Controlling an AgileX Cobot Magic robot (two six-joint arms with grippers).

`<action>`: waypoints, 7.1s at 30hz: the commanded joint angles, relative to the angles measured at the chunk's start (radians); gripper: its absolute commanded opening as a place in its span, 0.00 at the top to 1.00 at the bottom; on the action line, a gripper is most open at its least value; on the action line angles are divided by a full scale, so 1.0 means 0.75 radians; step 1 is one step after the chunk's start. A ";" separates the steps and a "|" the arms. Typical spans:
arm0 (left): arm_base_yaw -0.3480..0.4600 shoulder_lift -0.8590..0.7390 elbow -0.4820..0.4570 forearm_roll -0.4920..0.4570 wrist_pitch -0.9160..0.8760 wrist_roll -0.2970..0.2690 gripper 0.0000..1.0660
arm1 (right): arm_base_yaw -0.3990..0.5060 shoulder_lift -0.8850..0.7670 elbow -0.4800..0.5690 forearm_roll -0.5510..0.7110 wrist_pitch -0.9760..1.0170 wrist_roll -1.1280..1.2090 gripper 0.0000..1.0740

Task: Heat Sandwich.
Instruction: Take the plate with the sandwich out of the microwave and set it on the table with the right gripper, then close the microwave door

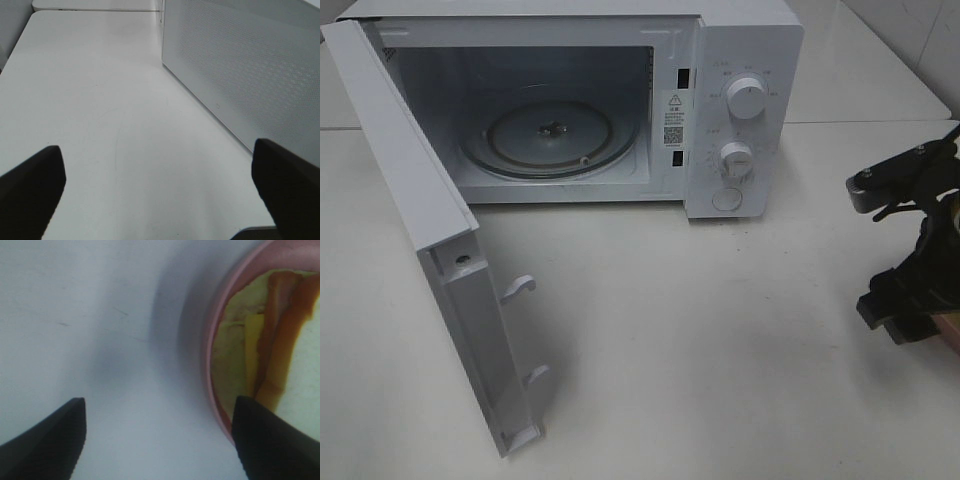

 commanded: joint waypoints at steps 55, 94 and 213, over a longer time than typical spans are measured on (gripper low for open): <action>0.000 -0.021 0.003 -0.007 -0.004 -0.012 0.10 | -0.356 -1.780 0.249 0.480 0.405 -0.428 0.29; 0.000 -0.021 0.003 -0.007 -0.004 -0.012 0.10 | -0.413 -1.960 0.273 0.479 0.373 -0.423 0.29; -0.468 2.017 0.295 0.172 -2.695 -0.147 1.00 | -0.413 -1.960 0.273 0.475 0.375 -0.403 0.32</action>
